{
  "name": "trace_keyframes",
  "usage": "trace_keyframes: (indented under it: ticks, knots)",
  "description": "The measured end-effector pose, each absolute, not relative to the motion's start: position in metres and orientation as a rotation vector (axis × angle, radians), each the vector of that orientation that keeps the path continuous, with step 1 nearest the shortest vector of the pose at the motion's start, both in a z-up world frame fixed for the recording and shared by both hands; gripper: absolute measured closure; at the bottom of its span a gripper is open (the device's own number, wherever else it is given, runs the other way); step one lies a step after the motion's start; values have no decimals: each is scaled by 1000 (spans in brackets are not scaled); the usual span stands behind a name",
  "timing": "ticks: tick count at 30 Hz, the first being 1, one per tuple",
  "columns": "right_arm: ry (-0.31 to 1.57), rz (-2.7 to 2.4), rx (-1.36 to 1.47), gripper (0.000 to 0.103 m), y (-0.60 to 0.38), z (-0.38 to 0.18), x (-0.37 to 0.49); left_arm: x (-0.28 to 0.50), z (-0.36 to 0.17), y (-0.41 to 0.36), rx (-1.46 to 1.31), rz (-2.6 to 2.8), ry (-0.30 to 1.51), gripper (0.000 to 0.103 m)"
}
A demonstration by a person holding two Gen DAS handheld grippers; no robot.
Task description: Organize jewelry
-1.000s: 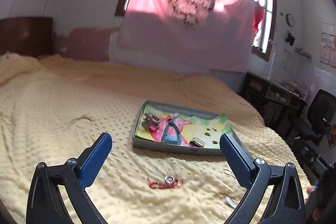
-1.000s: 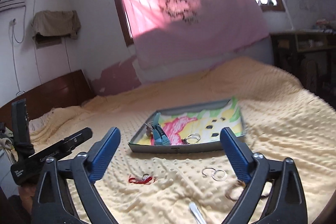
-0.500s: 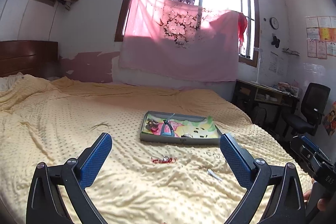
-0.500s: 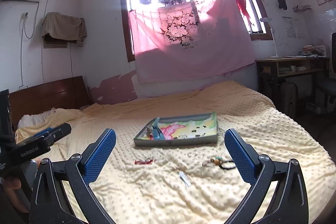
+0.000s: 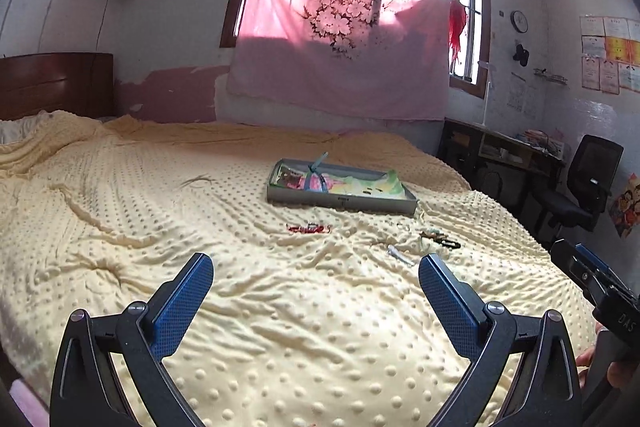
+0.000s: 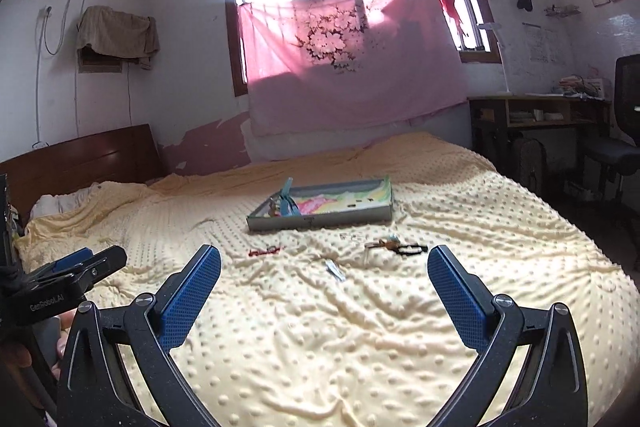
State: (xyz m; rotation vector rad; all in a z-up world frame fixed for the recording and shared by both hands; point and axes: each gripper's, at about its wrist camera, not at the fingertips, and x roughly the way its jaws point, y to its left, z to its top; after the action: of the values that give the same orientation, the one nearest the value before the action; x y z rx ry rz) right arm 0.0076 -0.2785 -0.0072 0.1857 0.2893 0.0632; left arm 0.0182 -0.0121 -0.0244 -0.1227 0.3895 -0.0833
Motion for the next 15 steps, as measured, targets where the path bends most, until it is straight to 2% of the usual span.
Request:
trace_keyframes:
  ticks: [15]
  knots:
    - [354,44,199,1,-274,-30,16,29,-23,-17,-84,-66,386,0]
